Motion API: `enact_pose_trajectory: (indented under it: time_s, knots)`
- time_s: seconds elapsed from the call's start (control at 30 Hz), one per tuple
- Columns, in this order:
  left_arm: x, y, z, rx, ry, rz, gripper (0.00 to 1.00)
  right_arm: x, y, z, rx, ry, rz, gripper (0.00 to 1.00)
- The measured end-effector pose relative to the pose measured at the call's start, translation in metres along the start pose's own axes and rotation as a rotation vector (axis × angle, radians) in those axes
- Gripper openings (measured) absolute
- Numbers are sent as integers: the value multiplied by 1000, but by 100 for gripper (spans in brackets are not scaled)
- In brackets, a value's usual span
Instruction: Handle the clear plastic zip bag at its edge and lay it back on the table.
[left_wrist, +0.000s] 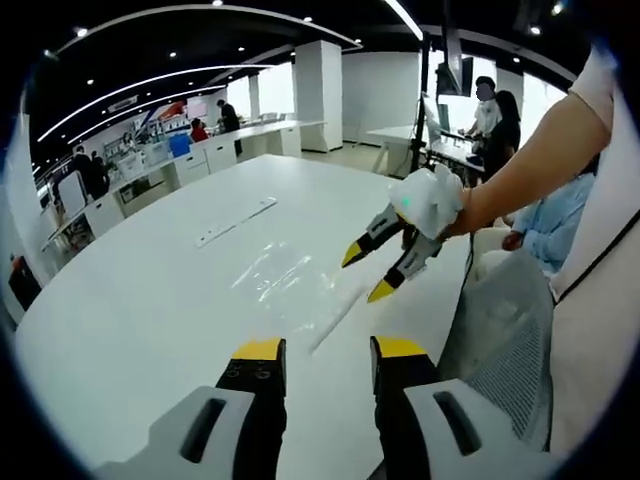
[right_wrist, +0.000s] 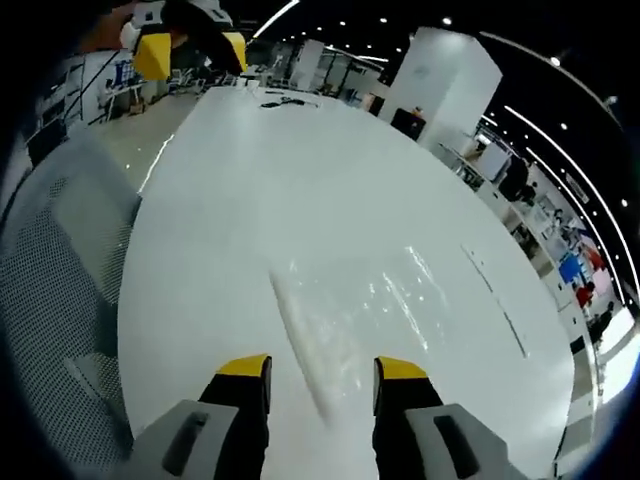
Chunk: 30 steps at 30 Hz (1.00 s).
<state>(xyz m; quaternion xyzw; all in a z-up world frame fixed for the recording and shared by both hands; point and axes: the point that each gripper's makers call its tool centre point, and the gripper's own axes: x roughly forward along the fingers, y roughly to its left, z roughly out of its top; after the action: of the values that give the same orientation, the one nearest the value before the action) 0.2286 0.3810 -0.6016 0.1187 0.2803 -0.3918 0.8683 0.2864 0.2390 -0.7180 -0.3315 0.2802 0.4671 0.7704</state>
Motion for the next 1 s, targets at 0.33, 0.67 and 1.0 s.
enact_pose_trajectory:
  time_s: [0.33, 0.67, 1.0]
  knots:
    - [-5, -4, -21, -37, -13, 14, 37, -33, 14, -2, 130, -65, -23, 52]
    - [-7, -10, -43, -75, -13, 21, 40, -64, 21, 2, 271, -149, -59, 61]
    - [-9, -13, -52, -104, -30, 49, 50, -88, 23, 6, 363, -230, -104, 73]
